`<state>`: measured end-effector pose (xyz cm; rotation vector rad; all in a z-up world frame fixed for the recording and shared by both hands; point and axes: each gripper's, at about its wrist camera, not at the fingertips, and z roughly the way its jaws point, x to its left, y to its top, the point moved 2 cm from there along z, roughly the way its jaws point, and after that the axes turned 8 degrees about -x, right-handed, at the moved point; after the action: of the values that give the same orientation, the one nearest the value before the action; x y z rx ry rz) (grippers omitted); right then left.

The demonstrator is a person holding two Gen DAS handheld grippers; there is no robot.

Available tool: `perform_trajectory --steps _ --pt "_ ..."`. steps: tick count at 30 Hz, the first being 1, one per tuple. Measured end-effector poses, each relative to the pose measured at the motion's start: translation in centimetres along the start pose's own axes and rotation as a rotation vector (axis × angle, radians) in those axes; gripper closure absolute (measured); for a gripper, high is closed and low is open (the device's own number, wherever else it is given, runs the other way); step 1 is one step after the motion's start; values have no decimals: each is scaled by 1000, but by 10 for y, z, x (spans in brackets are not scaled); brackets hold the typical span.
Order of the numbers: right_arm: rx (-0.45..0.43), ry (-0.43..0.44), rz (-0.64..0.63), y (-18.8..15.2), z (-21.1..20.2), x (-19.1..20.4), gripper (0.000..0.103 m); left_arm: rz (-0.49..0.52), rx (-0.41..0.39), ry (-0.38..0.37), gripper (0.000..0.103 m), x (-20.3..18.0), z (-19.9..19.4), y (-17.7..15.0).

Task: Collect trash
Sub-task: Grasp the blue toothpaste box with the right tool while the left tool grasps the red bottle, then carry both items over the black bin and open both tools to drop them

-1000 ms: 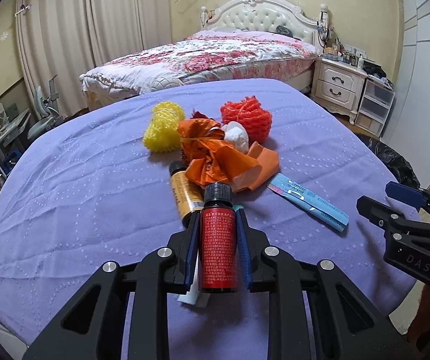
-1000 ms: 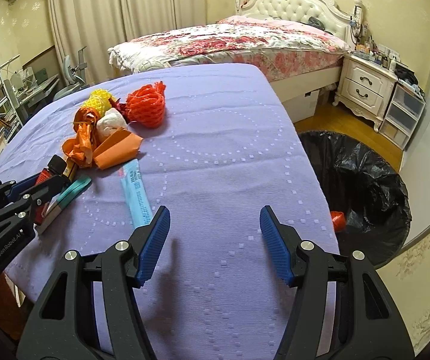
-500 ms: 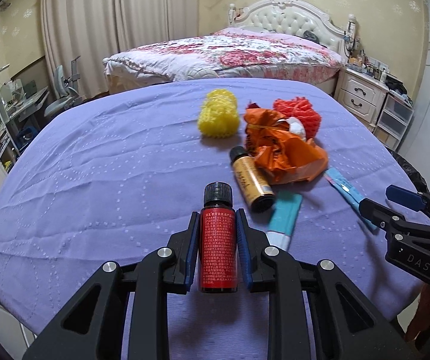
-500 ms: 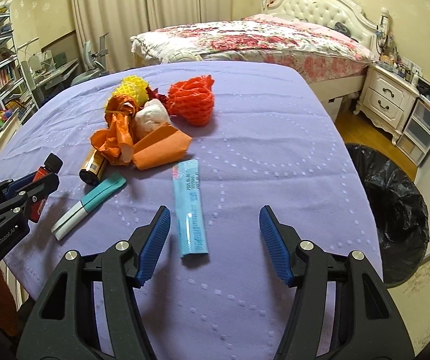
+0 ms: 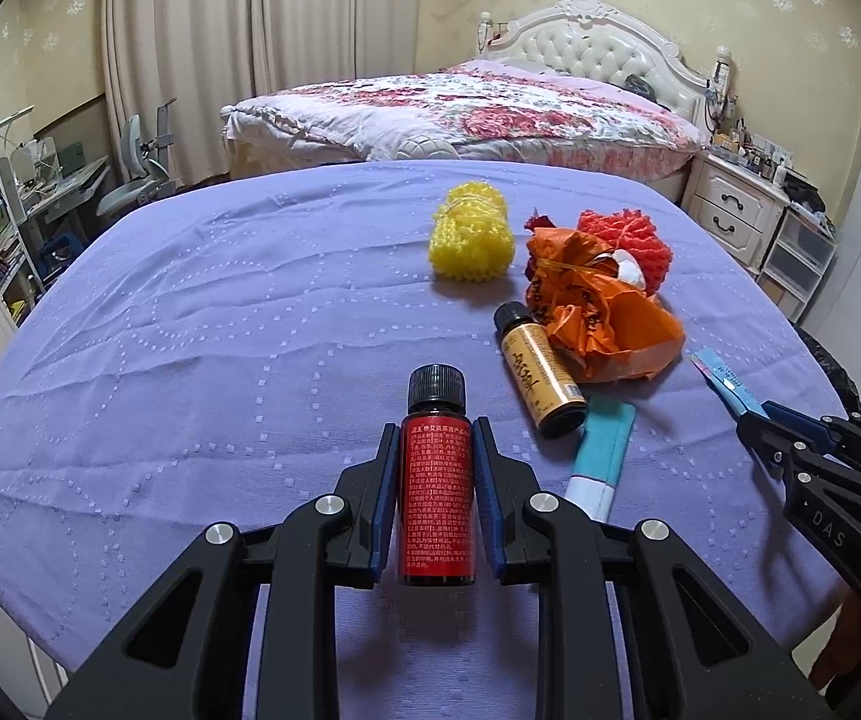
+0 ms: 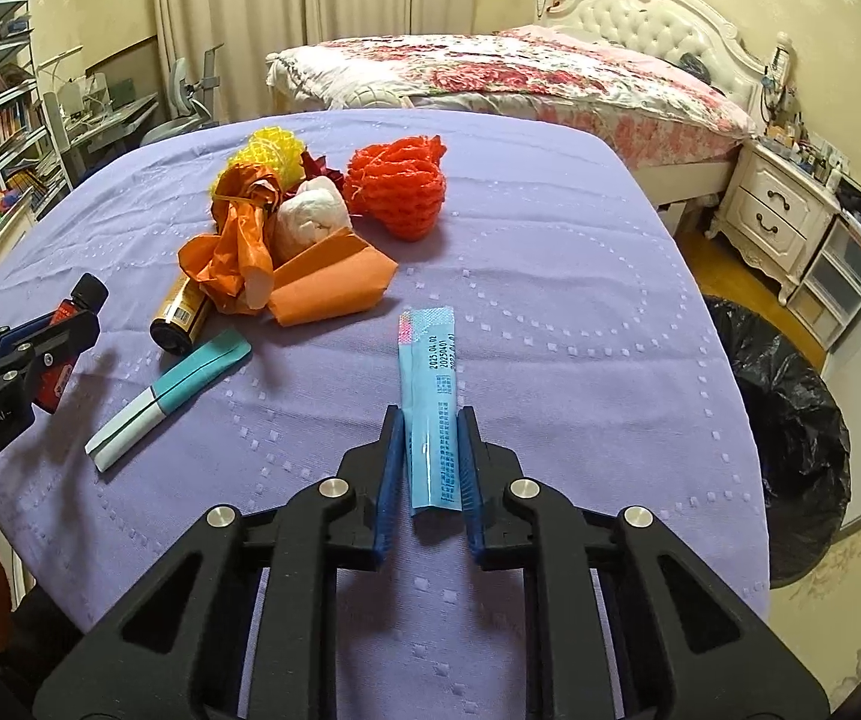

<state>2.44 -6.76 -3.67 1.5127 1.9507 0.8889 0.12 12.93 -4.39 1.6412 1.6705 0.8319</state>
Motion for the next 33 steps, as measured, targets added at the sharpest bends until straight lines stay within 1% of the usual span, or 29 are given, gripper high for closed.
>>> perform_trajectory --steps 5,11,16,25,33 --pt "-14 -22 20 0 -7 -11 86 11 -18 -28 78 -14 -5 4" --pt "-45 -74 61 2 -18 -39 86 42 -42 -75 78 -40 -9 11" --pt "-68 -130 113 5 -26 -70 86 76 -72 -123 78 -71 -12 22" --pt "-98 -227 186 4 -38 -127 86 138 -94 -224 78 -140 -2 41" --pt "-112 -279 240 -1 -42 -168 86 219 -105 -280 78 -200 12 50"
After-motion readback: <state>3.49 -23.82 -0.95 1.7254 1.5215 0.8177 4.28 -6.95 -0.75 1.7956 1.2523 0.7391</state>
